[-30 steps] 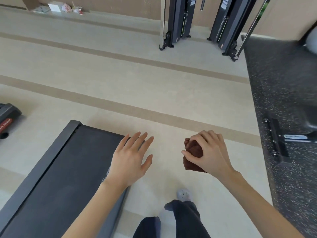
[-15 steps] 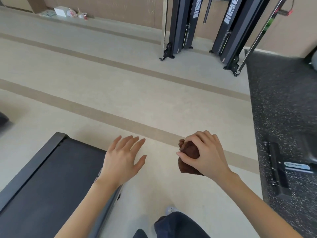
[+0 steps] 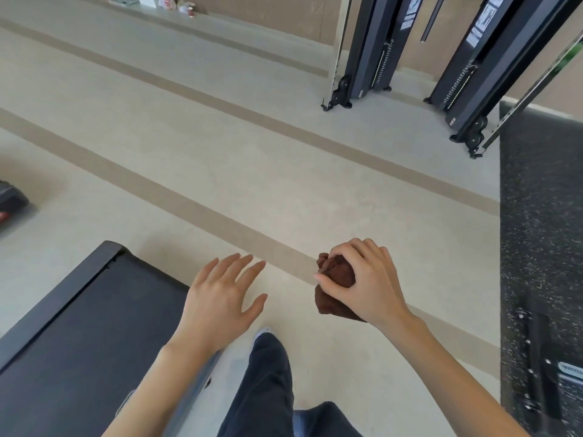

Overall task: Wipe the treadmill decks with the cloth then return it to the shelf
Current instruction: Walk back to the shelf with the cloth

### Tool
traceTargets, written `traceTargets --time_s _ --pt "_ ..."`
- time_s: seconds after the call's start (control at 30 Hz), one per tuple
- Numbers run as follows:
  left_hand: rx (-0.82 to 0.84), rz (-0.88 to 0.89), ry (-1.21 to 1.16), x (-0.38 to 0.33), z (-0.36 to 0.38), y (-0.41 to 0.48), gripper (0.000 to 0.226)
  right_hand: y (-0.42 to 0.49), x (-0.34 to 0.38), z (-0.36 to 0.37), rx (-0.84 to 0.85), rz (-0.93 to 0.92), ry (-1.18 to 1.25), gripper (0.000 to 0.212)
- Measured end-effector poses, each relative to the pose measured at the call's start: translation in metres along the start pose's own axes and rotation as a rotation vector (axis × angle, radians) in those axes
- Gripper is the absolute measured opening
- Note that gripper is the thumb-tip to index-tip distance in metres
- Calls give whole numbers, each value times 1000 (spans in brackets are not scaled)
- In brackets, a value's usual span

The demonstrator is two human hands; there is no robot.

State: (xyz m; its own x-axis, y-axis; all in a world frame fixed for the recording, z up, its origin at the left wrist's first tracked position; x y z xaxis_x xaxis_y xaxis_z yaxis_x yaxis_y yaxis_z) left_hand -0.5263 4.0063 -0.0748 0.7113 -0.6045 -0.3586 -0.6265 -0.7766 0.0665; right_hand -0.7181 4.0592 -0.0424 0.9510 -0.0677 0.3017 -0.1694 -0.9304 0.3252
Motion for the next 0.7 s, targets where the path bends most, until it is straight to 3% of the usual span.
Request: traceTargets --time_s 0.4,0.7 --pt "-69 45 -11 99 -56 178 50 203 16 55 41 -44 5 35" --pt "-59 -89 -18 171 -49 259 51 308 -10 109 151 -125 -17 35"
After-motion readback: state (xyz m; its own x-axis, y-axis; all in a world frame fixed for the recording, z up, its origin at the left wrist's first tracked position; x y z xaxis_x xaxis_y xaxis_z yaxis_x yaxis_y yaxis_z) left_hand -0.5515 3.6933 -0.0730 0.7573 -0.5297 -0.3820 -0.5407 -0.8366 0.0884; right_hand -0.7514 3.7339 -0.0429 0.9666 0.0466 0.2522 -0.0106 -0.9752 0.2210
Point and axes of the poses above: each hand's wrist, its own y-axis towards the middle knuckle, its own z-axis out of the palm, x = y × z, the point moved 9 cm from there along y, towards the middle knuckle, and after that the axes turned 9 degrees about -y, right-handed, at the moved point
